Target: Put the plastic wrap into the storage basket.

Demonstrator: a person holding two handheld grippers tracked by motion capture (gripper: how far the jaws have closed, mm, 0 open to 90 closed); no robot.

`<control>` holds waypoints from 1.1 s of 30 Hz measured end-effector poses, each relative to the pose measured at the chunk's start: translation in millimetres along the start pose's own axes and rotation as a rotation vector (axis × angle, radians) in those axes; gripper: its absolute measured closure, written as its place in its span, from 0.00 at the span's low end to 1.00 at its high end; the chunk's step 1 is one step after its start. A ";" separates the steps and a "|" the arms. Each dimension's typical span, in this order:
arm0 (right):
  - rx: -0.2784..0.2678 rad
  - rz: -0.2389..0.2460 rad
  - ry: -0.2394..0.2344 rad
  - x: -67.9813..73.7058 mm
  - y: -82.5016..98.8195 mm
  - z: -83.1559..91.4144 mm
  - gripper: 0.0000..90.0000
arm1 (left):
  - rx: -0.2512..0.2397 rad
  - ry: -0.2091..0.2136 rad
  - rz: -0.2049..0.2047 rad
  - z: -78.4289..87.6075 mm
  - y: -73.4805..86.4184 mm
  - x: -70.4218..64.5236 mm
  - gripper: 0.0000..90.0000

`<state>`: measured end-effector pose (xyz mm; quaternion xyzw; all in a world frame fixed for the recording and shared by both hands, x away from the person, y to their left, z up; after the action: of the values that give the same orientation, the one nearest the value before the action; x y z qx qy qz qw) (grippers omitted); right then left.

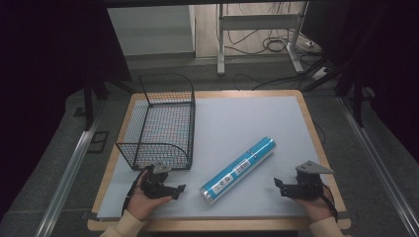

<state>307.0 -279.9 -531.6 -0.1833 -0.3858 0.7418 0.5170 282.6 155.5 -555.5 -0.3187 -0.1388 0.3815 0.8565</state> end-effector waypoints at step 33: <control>-0.007 0.017 0.017 -4.6 4.0 7.2 0.08 | -0.028 0.026 -0.005 19.3 -21.6 -9.0 0.16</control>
<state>301.5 -287.5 -530.7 -0.1947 -0.3824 0.7433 0.5132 279.5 146.3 -526.7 -0.3353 -0.1337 0.3733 0.8546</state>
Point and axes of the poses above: each handheld gripper's, and its own axes: z roughly backward along the jaws, y roughly out of its underside, x roughly to its left, the point moved 3 cm from there along -z, roughly forward along the jaws, and after that the axes turned 10 degrees about -z, right-handed, at the moved point
